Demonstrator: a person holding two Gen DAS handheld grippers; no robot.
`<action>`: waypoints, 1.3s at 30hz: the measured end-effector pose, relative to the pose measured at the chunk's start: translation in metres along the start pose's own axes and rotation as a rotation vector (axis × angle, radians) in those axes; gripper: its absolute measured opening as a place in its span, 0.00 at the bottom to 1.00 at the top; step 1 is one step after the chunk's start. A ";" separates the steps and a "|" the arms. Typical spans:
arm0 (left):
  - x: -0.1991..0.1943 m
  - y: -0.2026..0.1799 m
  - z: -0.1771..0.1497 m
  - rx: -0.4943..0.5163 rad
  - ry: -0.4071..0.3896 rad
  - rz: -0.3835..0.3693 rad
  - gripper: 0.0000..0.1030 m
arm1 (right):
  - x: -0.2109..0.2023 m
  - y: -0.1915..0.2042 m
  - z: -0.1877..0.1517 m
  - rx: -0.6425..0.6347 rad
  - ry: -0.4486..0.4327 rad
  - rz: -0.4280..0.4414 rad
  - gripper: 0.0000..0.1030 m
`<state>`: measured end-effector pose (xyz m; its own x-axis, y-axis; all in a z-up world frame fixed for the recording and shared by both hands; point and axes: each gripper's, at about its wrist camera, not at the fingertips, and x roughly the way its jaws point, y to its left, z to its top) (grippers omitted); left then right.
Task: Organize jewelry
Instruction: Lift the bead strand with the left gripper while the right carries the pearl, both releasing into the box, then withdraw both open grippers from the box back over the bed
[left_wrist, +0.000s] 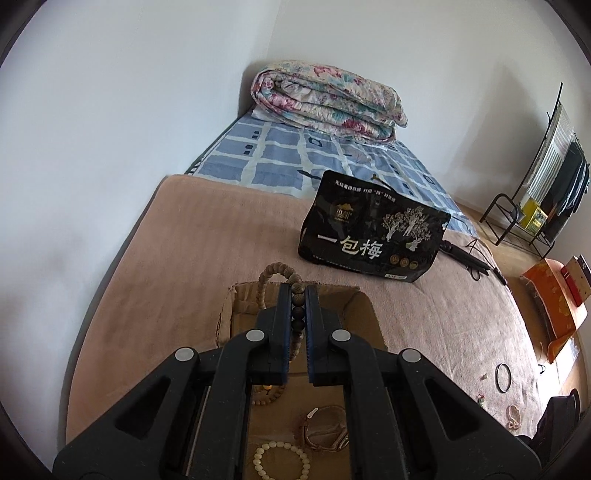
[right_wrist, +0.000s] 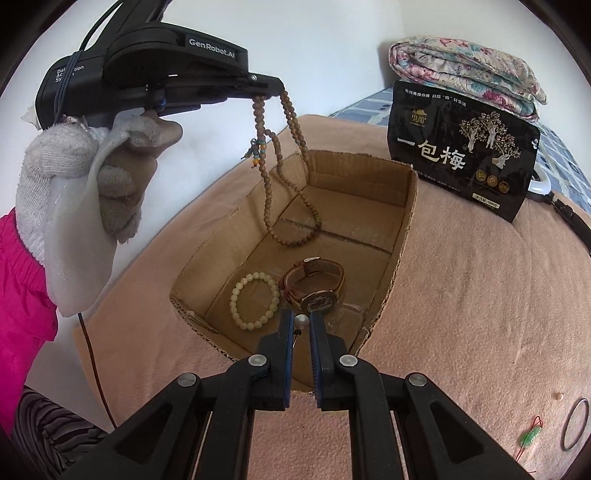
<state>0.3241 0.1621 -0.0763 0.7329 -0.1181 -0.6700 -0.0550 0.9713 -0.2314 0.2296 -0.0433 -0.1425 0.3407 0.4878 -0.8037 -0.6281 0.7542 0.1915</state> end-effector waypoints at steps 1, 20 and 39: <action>0.002 0.000 -0.002 0.008 0.011 0.000 0.04 | 0.001 0.001 -0.001 -0.003 0.003 -0.002 0.06; 0.000 -0.014 -0.007 0.048 0.041 0.032 0.41 | -0.010 0.000 -0.004 -0.009 -0.021 -0.047 0.48; -0.044 -0.037 -0.022 0.070 -0.002 0.030 0.41 | -0.062 -0.019 -0.019 0.050 -0.098 -0.098 0.69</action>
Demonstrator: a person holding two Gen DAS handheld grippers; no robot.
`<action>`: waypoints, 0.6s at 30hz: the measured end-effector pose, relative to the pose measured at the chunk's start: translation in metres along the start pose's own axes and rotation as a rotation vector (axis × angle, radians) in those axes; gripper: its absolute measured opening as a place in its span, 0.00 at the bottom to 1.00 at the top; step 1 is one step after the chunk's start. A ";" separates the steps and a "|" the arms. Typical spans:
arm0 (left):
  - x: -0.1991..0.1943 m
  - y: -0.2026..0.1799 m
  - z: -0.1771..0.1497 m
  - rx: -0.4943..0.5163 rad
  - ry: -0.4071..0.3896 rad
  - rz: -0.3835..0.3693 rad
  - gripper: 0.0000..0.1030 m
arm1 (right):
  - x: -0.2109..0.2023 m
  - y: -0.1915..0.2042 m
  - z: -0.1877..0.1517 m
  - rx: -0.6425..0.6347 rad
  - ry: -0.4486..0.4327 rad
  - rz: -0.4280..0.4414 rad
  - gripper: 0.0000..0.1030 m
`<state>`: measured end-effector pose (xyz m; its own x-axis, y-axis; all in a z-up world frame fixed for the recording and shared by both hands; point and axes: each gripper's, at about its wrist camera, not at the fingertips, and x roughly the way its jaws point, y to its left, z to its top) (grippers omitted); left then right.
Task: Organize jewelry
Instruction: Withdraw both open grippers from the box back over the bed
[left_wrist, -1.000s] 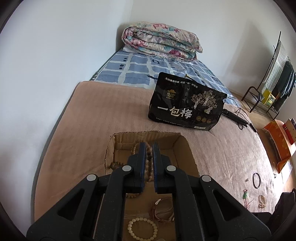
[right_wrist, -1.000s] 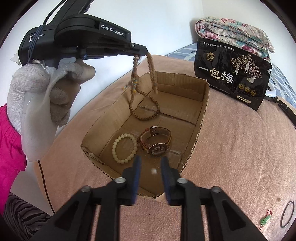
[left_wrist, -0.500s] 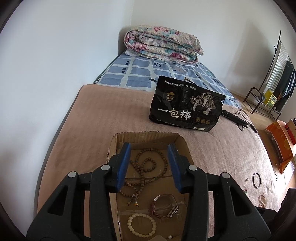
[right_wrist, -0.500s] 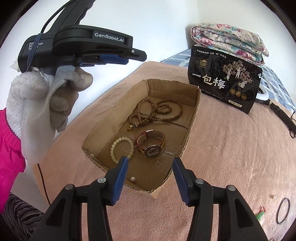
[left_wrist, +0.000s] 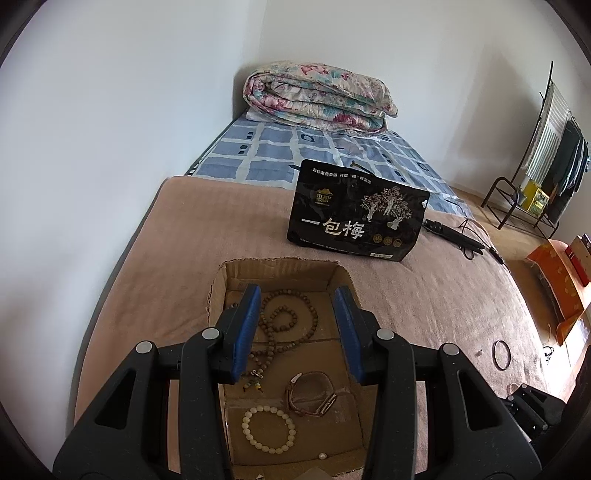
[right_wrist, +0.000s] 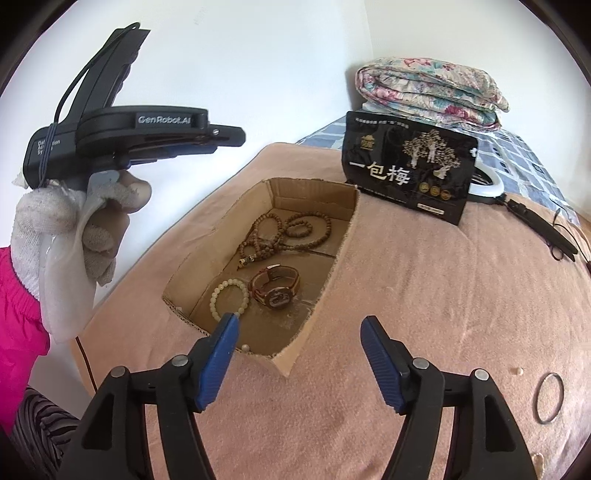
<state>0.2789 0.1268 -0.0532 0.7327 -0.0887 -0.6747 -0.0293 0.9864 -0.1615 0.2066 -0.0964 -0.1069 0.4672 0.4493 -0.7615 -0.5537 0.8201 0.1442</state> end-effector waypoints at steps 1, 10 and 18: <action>-0.003 -0.004 -0.002 0.009 -0.001 0.000 0.41 | -0.004 -0.002 -0.001 0.002 -0.001 -0.006 0.71; -0.018 -0.034 -0.012 0.028 -0.019 -0.044 0.59 | -0.049 -0.045 -0.023 0.047 -0.036 -0.106 0.91; -0.017 -0.078 -0.024 0.079 -0.009 -0.098 0.65 | -0.096 -0.110 -0.044 0.195 -0.081 -0.194 0.92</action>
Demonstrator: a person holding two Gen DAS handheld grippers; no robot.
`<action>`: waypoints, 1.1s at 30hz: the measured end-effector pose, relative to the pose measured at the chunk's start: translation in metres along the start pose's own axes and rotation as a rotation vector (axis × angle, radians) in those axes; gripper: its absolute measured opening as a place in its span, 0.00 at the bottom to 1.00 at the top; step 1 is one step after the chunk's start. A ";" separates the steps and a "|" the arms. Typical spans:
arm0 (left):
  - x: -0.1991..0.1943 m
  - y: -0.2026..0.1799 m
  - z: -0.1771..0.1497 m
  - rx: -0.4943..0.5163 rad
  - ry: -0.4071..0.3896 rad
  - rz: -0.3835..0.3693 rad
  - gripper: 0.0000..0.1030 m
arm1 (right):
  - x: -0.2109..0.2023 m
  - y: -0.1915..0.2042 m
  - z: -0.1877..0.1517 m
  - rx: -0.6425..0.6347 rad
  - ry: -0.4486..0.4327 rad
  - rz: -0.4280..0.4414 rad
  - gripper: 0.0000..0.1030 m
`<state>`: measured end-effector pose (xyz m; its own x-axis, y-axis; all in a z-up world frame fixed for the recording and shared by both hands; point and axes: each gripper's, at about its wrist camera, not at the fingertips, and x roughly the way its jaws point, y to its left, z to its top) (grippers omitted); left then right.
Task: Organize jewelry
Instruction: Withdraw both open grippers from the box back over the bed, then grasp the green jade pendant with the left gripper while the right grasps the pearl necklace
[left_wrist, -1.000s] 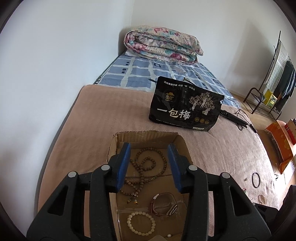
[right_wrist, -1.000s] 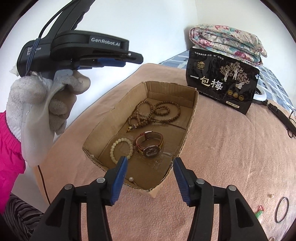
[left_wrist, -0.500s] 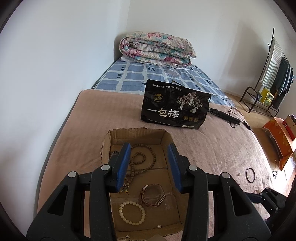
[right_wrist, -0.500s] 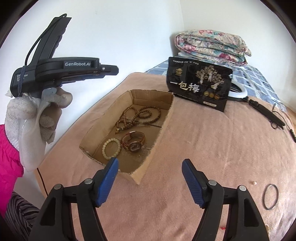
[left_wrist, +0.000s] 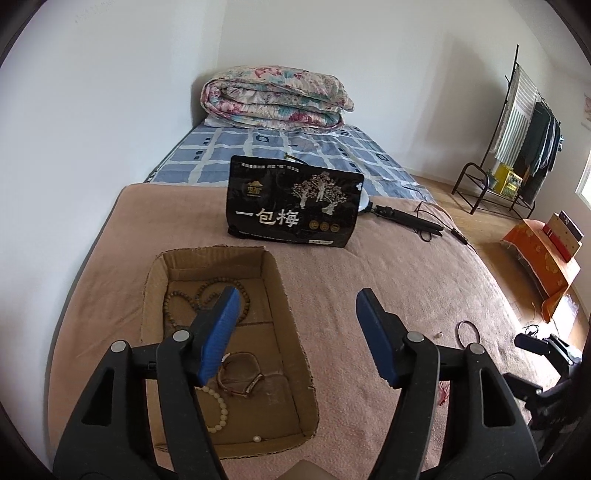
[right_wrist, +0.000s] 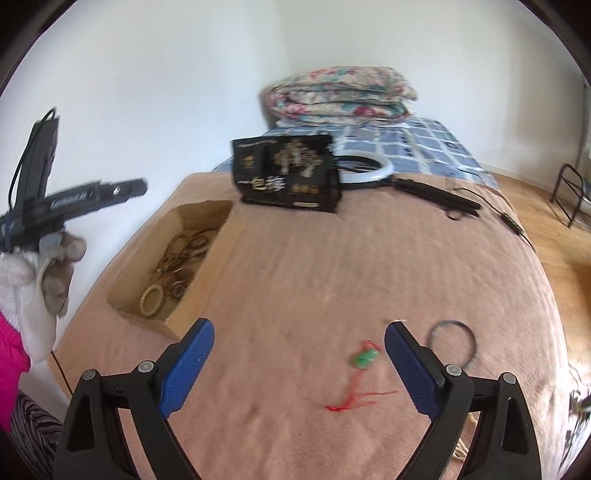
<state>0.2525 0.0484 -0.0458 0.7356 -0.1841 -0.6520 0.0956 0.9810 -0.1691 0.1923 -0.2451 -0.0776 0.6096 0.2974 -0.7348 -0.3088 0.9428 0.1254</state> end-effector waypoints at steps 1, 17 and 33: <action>0.002 -0.007 -0.001 0.007 0.004 -0.008 0.65 | -0.004 -0.009 -0.001 0.020 -0.005 -0.009 0.92; 0.038 -0.103 -0.029 0.097 0.087 -0.123 0.65 | -0.054 -0.120 -0.036 0.178 -0.022 -0.156 0.92; 0.096 -0.179 -0.082 0.213 0.253 -0.219 0.65 | -0.041 -0.169 -0.085 0.129 0.143 -0.196 0.92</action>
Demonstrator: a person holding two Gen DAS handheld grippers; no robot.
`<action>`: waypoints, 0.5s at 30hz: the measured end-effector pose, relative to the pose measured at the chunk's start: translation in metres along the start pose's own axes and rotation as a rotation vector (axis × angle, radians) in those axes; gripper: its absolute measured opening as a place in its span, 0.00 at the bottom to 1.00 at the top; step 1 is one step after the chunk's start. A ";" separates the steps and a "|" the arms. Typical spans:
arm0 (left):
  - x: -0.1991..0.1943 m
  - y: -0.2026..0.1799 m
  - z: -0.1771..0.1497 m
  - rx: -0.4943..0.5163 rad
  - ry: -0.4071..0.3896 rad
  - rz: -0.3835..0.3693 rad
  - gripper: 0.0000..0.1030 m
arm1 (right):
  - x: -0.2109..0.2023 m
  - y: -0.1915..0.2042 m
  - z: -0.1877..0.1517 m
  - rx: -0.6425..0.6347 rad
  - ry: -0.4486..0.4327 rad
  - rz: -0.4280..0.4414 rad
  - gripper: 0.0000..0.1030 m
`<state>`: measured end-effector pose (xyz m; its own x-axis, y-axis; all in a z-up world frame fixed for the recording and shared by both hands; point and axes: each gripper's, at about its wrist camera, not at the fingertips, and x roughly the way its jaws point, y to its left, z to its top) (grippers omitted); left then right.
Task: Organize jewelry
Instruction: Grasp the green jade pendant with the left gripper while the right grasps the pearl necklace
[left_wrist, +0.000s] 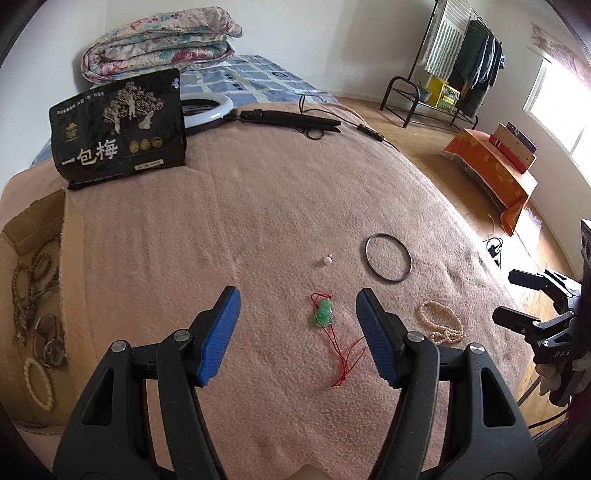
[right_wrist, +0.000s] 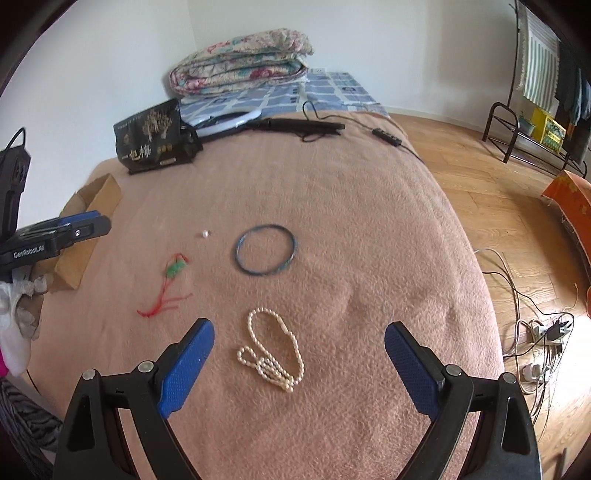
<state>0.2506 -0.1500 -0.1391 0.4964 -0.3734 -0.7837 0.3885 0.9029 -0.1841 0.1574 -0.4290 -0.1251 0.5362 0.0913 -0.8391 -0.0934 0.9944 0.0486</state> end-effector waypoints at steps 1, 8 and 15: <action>0.004 -0.003 -0.001 0.005 0.009 -0.004 0.65 | 0.003 0.000 -0.003 -0.011 0.009 0.001 0.92; 0.039 -0.021 -0.009 0.044 0.088 -0.008 0.55 | 0.025 0.006 -0.021 -0.092 0.092 0.006 0.89; 0.066 -0.032 -0.015 0.090 0.131 0.015 0.54 | 0.040 0.013 -0.033 -0.158 0.132 0.018 0.87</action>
<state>0.2595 -0.2001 -0.1937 0.3994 -0.3241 -0.8576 0.4526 0.8832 -0.1230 0.1501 -0.4137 -0.1759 0.4198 0.0912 -0.9030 -0.2380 0.9712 -0.0126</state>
